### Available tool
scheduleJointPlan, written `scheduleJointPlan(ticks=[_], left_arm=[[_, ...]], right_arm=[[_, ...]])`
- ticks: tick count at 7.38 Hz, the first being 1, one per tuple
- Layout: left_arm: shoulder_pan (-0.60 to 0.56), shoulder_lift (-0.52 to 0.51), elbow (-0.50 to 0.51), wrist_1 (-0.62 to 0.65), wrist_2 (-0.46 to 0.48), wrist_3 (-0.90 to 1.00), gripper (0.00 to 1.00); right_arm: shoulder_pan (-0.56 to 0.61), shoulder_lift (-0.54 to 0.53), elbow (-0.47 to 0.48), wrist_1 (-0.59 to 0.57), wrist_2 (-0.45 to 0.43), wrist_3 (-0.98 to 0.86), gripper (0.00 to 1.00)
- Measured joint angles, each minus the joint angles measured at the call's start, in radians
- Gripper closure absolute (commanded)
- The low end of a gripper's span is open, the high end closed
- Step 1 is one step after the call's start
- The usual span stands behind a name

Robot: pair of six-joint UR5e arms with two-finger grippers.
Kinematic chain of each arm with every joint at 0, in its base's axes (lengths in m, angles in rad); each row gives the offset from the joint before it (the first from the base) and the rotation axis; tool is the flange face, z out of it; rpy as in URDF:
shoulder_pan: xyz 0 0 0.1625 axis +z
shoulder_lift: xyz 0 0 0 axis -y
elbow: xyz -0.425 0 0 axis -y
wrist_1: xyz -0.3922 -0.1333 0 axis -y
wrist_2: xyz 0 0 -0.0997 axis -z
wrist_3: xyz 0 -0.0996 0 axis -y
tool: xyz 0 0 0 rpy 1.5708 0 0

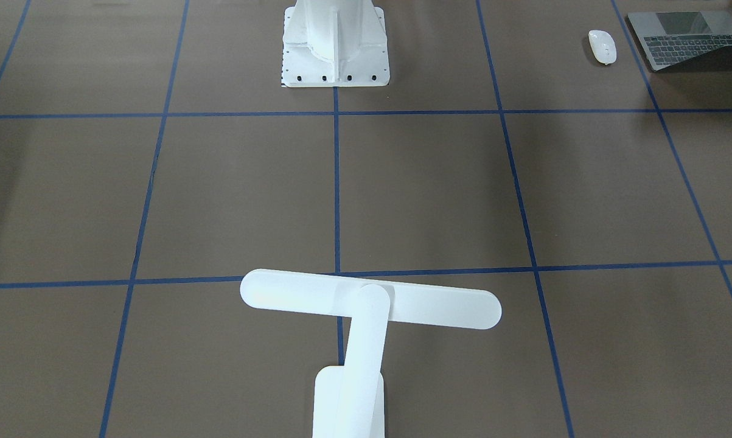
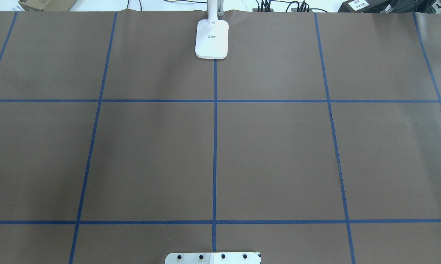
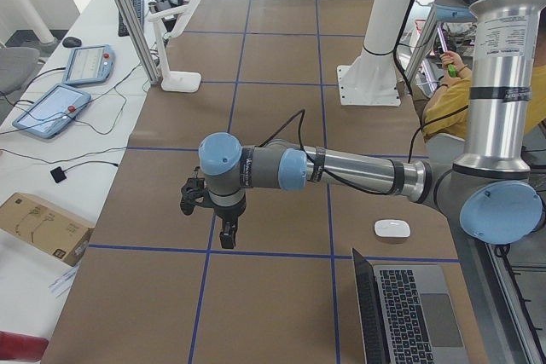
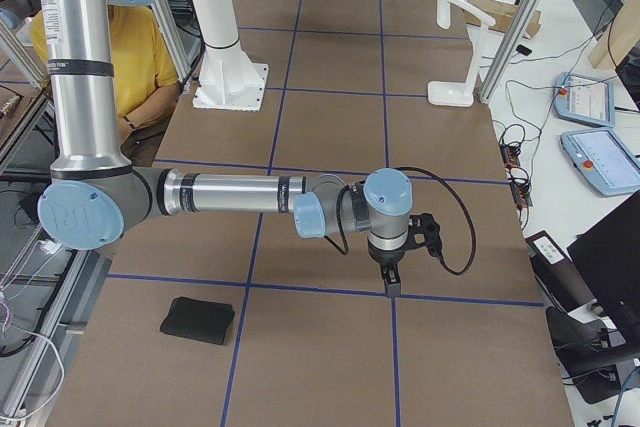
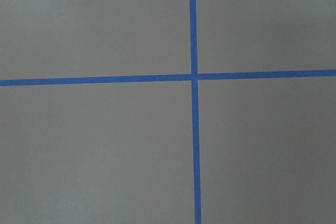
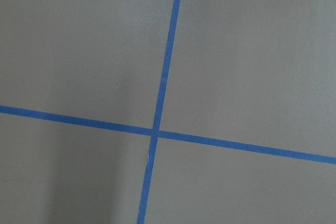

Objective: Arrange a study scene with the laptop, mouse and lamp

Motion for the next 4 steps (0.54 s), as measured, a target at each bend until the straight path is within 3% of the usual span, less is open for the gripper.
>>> scheduleJointPlan(ticks=[4], left_arm=[[0.002, -0.011, -0.003, 0.005, 0.0, -0.009, 0.0]], right_arm=[[-0.006, 0.001, -0.001, 0.006, 0.004, 0.011, 0.01]])
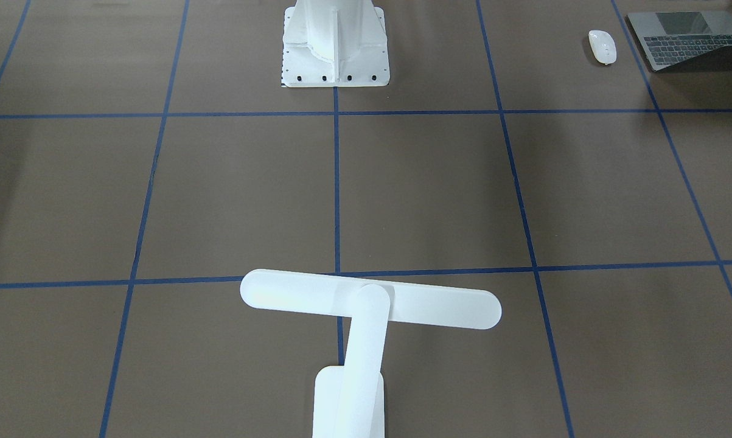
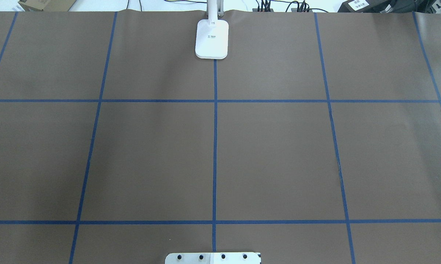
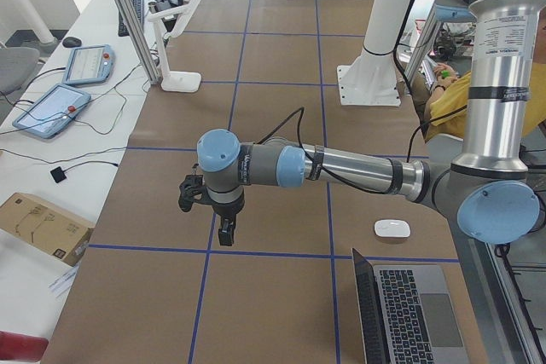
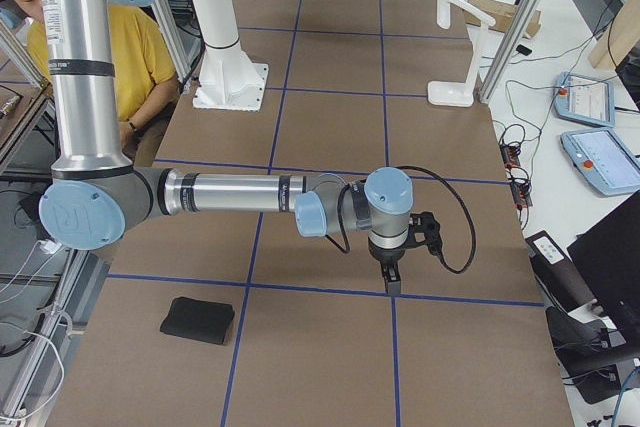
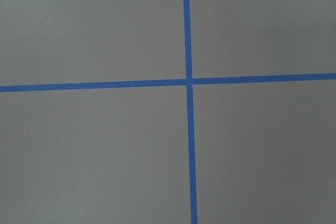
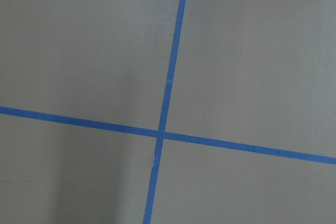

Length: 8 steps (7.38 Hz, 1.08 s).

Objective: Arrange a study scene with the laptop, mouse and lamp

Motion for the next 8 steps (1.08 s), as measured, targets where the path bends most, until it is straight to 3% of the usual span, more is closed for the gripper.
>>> scheduleJointPlan(ticks=[5, 8], left_arm=[[-0.002, 0.018, -0.01, -0.111, 0.0, -0.005, 0.0], [-0.016, 0.103, -0.027, -0.12, 0.001, -0.042, 0.0]], right_arm=[[-0.001, 0.003, -0.005, 0.035, 0.006, -0.001, 0.01], [-0.002, 0.003, -0.013, 0.034, 0.036, 0.001, 0.01]])
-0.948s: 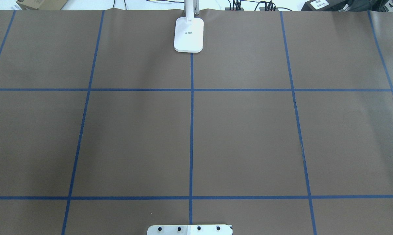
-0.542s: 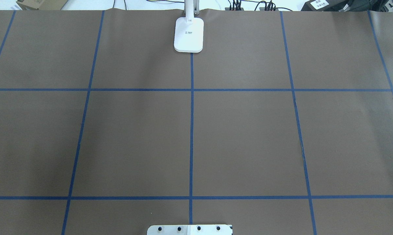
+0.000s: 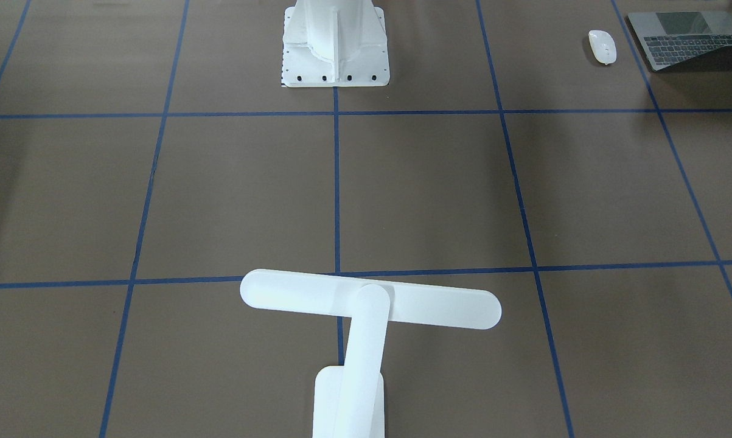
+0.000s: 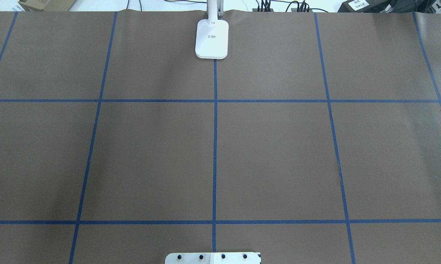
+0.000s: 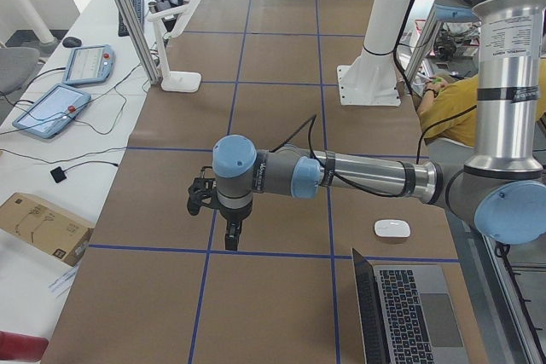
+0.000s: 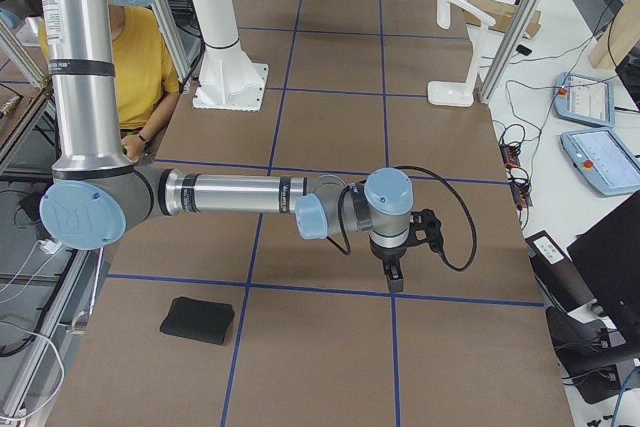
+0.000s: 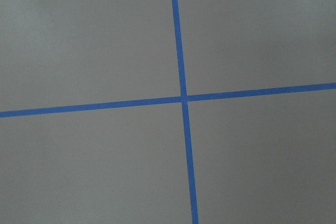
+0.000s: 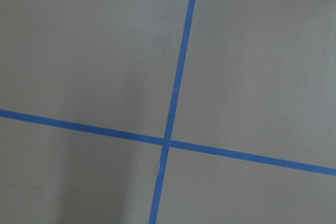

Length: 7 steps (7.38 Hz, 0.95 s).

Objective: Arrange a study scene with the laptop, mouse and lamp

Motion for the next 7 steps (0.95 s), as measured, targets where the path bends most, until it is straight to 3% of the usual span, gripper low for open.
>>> scheduleJointPlan(ticks=[2, 7], left_arm=[[-0.056, 0.118, -0.019, 0.0, -0.006, -0.066, 0.0], [-0.397, 0.327, -0.052, 0.031, -0.048, -0.265, 0.01]], right_arm=[[0.0, -0.001, -0.017, 0.0, 0.009, -0.001, 0.01], [0.0, -0.004, -0.061, 0.0, 0.009, 0.0, 0.01]])
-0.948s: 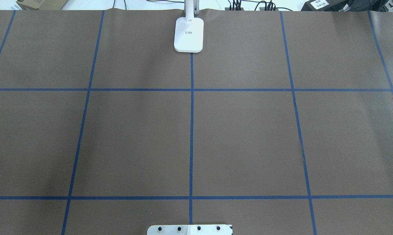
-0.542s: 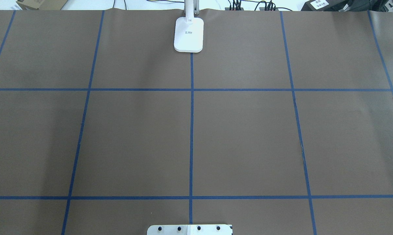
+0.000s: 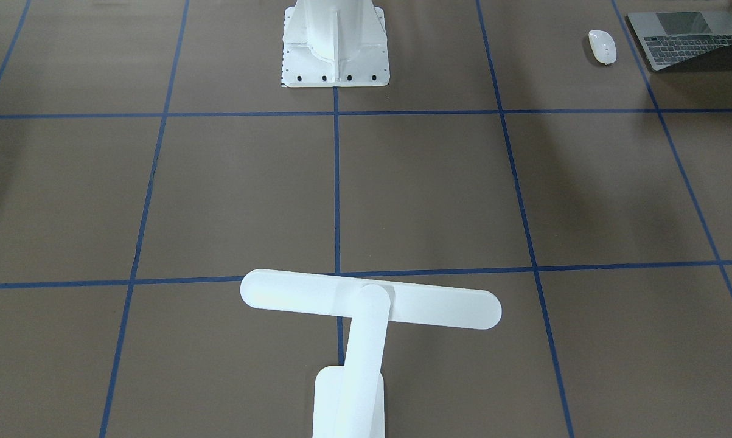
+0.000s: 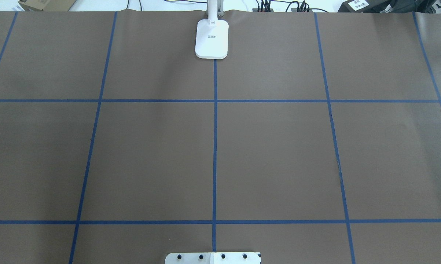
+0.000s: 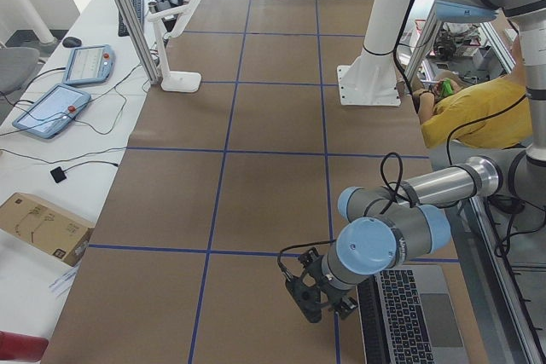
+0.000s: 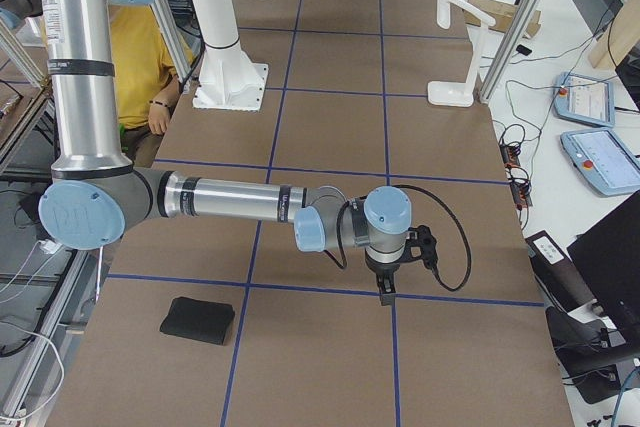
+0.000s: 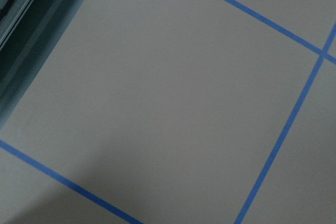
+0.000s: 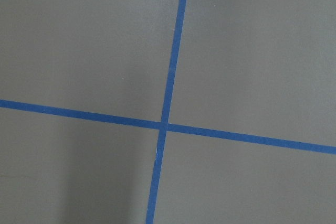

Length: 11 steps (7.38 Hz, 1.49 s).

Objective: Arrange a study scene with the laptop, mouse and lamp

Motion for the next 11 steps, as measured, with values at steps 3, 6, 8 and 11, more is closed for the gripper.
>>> scheduleJointPlan(ticks=[3, 6, 8, 11], left_arm=[[-0.044, 0.064, -0.008, 0.0, 0.006, -0.278, 0.03], [-0.042, 0.069, 0.003, 0.002, 0.01, -0.489, 0.09], [-0.038, 0.065, 0.026, 0.003, 0.008, -0.558, 0.11], [-0.037, 0.076, 0.064, 0.004, 0.006, -0.573, 0.12]], right_arm=[[-0.001, 0.0, -0.013, 0.0, 0.001, 0.001, 0.01], [-0.002, -0.002, -0.016, 0.0, 0.0, 0.001, 0.01], [-0.002, -0.002, -0.017, 0.001, -0.002, 0.0, 0.01], [-0.002, -0.002, -0.017, 0.002, -0.002, 0.0, 0.01]])
